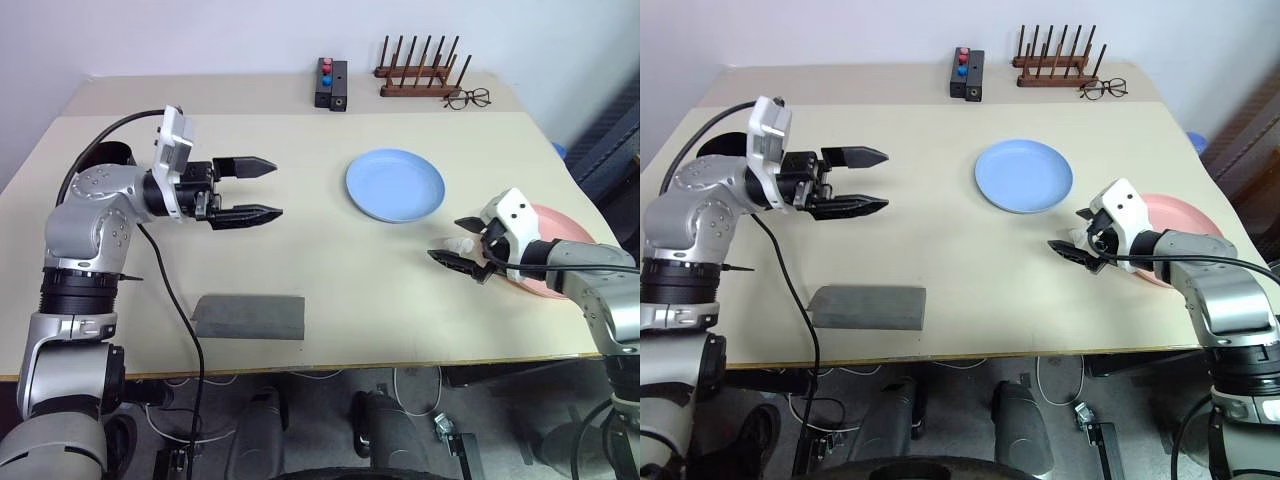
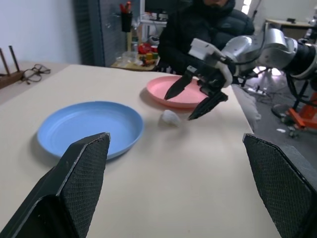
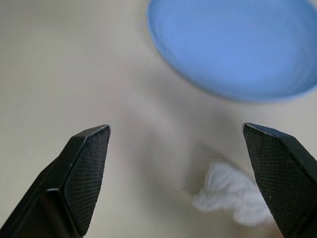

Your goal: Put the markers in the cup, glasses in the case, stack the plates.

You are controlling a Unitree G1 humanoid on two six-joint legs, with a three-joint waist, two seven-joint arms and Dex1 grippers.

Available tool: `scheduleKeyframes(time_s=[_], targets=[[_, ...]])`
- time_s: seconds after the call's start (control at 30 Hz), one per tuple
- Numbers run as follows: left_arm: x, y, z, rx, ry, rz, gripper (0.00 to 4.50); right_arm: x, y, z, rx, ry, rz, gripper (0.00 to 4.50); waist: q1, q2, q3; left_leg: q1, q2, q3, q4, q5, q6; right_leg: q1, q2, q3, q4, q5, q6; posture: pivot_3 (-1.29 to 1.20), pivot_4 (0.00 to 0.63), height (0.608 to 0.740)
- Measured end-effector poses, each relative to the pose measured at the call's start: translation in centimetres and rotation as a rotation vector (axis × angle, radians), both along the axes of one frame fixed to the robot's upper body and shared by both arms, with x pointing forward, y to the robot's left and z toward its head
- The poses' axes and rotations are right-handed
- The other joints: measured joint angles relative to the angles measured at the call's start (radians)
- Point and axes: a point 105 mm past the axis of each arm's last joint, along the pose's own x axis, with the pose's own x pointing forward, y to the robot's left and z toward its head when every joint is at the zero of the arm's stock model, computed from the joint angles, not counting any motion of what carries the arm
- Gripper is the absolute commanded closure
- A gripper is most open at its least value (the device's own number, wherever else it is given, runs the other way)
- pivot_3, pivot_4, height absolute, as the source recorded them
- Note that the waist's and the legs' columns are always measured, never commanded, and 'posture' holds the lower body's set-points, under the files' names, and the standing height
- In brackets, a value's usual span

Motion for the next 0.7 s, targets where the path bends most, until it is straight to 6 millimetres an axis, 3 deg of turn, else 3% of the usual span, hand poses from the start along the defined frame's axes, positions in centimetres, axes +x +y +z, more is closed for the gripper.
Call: scheduleKeyframes(time_s=[0.2, 0.47, 0.7], targets=[[-1.3, -0.7, 0.6, -0.034, -0.051, -0.043, 0.04, 1.0, -1.4, -2.3, -0.102, 0.074, -0.071, 0.14, 0.001, 0.000, 0.000, -0.001, 0.000, 0.000, 0.000, 0.000, 0.000, 0.000, 0.000, 0.000, 0.000, 0.000, 0.000, 0.00, 0.150, 0.740], [-1.6, -0.1, 0.9, -0.071, -0.070, -0.029, 0.04, 1.9, -2.9, -2.5, -0.127, 0.117, -0.160, 0.14, 0.000, 0.000, 0.000, 0.000, 0.000, 0.000, 0.000, 0.000, 0.000, 0.000, 0.000, 0.000, 0.000, 0.000, 0.000, 0.00, 0.150, 0.740], [-1.7, -0.2, 1.0, -0.072, -0.077, -0.021, 0.04, 1.8, -2.2, -2.4, -0.077, 0.150, -0.129, 0.14, 0.000, 0.000, 0.000, 0.000, 0.000, 0.000, 0.000, 0.000, 0.000, 0.000, 0.000, 0.000, 0.000, 0.000, 0.000, 0.00, 0.150, 0.740]])
